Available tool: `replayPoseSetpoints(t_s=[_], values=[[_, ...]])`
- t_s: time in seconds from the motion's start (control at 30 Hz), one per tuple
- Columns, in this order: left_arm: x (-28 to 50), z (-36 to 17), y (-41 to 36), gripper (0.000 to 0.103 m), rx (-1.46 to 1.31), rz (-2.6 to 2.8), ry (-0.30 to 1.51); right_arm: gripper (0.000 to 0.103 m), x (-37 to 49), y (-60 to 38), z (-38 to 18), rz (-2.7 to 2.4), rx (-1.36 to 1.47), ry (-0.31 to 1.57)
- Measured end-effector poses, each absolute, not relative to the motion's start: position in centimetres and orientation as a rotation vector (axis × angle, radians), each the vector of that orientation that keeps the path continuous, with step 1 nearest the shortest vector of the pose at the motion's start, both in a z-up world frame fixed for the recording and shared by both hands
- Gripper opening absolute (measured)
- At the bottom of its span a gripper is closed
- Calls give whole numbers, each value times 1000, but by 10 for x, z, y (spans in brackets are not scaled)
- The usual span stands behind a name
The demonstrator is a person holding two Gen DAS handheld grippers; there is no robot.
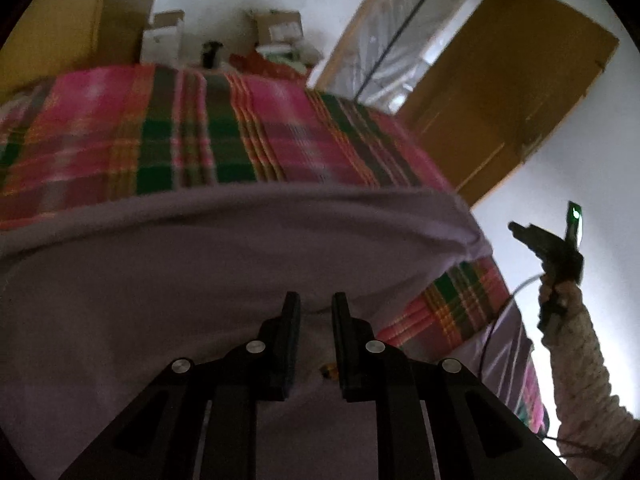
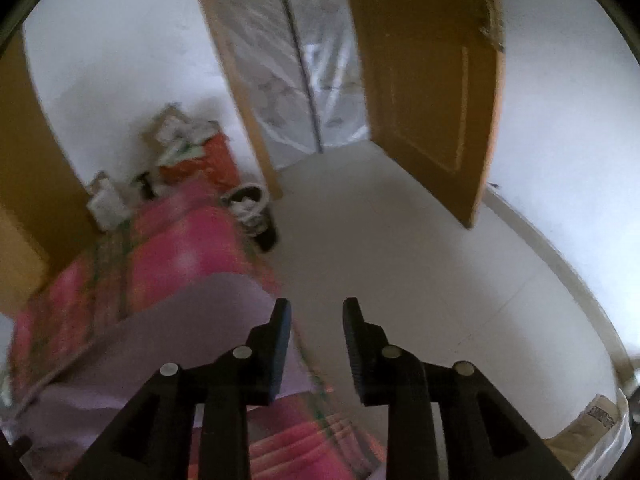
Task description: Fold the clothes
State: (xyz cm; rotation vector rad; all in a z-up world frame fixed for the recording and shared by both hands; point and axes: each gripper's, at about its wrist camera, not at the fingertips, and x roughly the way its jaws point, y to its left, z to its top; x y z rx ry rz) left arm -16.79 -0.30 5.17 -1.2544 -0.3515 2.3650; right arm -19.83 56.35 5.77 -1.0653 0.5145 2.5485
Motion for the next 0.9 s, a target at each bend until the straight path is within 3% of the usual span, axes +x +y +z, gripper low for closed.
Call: replayPoseSetpoints(t_s=[0.27,0.47,0.7,0.9], values=[[-126,104,-55,16,-1104,2492,-368,34,-175,465,160,2885,-955,416],[-95,132,-98,16,-978,2554,-447,37,-171,375,195,3099,-1022,420],[-80,118,-156,16,-991,2627,-578,37,-181,279,151,3206,-1289,314],[-97,75,-159,16,-1153,2545,-546,37,-183,224,87,3202,-1597,193]])
